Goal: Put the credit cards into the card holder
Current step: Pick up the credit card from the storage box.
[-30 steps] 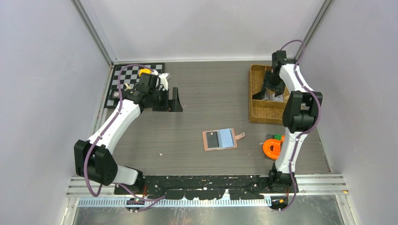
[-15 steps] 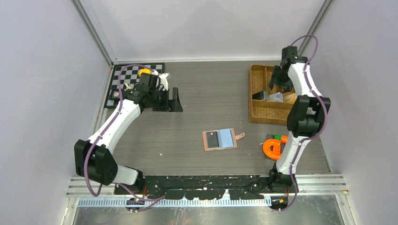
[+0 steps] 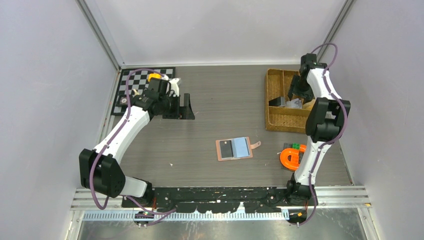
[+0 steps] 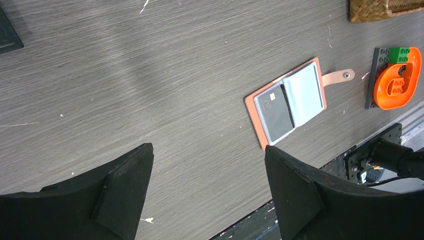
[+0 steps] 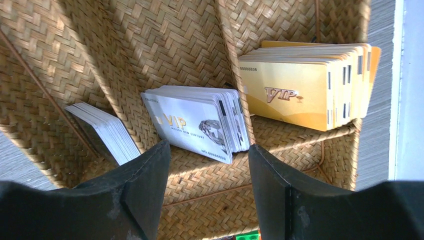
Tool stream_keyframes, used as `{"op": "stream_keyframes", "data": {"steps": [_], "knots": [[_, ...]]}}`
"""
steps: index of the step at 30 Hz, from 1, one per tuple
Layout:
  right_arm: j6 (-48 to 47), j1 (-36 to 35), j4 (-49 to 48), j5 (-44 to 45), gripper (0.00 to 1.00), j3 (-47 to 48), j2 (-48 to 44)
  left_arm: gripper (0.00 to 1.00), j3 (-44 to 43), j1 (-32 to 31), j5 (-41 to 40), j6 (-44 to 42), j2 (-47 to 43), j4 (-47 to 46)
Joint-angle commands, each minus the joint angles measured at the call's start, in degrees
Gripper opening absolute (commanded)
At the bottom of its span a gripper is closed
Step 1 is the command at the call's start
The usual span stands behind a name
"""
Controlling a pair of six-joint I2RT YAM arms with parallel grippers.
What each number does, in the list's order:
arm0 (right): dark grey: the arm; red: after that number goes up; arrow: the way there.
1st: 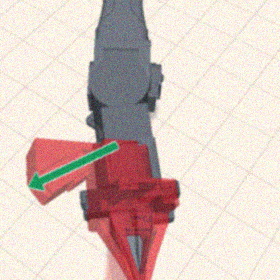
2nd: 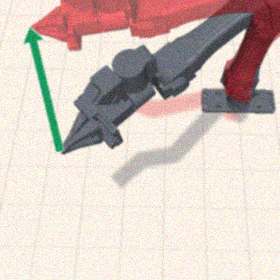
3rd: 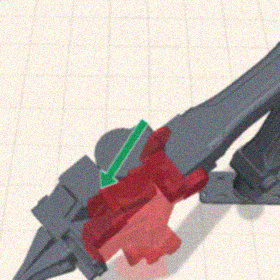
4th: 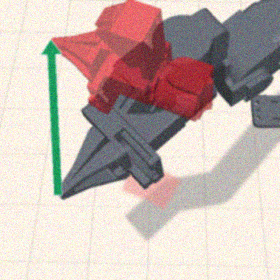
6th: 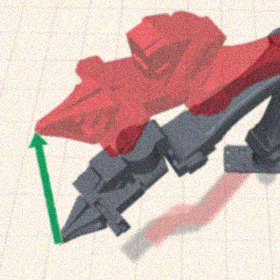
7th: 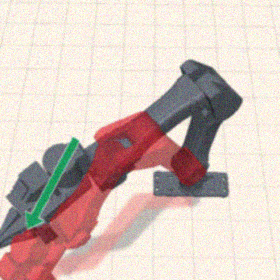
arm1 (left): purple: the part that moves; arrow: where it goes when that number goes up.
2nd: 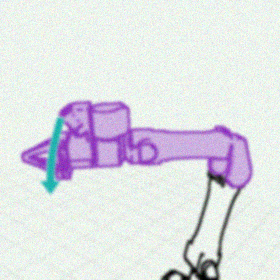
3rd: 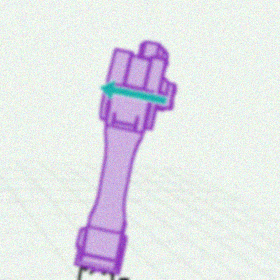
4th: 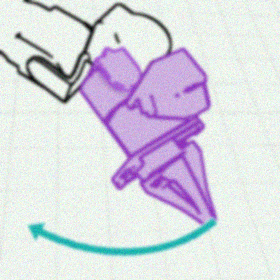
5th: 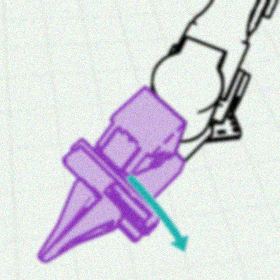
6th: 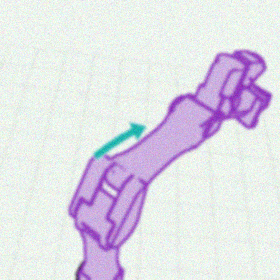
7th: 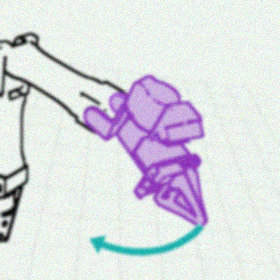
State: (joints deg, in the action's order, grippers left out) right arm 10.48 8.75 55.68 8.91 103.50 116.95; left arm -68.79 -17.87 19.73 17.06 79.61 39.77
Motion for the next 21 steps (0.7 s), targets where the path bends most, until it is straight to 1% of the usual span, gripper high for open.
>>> {"op": "stream_keyframes", "data": {"steps": [1, 12, 17, 21], "knots": [[-1.07, 0.17, 0.74, -0.12, 0.62, 1.34, 1.49, 0.84, 0.15, 0.46, 1.46, -0.98, 0.12, 0.12], [-1.19, 0.37, 2.98, 6.23, 0.49, 2.49, 3.41, 0.84, 0.24, 0.45, 1.76, -0.89, 0.13, 0.07], [-1.21, 0.71, 3.02, 6.61, 0.45, 2.59, 2.1, 0.84, 0.19, 0.47, 1.85, -0.8, 0.21, 0.01], [-1.12, 1.24, 3.13, 6.11, 0.4, 2.75, 1.82, 0.84, 0.23, 0.44, 1.97, -0.85, 0.19, -0.02]]}}
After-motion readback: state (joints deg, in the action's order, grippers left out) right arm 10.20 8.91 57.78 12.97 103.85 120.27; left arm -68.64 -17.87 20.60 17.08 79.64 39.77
